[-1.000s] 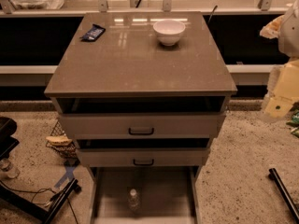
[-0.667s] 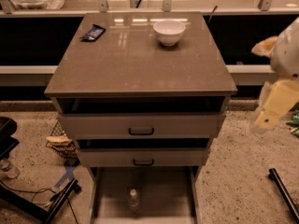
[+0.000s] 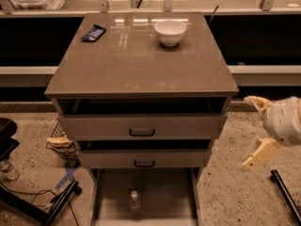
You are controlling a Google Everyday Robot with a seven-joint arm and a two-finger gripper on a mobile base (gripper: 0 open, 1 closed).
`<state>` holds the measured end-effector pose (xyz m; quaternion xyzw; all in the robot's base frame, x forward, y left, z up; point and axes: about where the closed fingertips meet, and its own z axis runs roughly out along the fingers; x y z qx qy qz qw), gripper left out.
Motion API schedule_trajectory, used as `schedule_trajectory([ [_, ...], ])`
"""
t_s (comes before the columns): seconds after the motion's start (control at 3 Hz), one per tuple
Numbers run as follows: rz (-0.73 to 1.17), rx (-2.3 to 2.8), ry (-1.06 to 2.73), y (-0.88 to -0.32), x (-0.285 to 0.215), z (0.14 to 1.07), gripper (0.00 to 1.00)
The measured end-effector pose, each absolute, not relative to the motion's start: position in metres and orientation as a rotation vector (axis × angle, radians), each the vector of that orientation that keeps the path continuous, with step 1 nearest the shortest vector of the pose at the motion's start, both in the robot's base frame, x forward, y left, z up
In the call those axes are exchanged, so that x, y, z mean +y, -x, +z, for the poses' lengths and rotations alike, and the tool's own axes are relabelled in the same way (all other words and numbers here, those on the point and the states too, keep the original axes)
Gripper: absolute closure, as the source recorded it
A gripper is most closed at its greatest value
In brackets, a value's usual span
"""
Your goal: Pick water bottle from bottom drawer and place on counter
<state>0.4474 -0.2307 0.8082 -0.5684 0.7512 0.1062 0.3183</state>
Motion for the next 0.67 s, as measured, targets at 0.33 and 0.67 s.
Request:
schedule_trajectory([
  [0.33, 0.391, 1.872, 1.339, -0.446, -0.24, 0.744, 0.0],
  [0.67, 0.433, 1.767, 1.309, -0.424, -0.255, 0.689, 0.0],
])
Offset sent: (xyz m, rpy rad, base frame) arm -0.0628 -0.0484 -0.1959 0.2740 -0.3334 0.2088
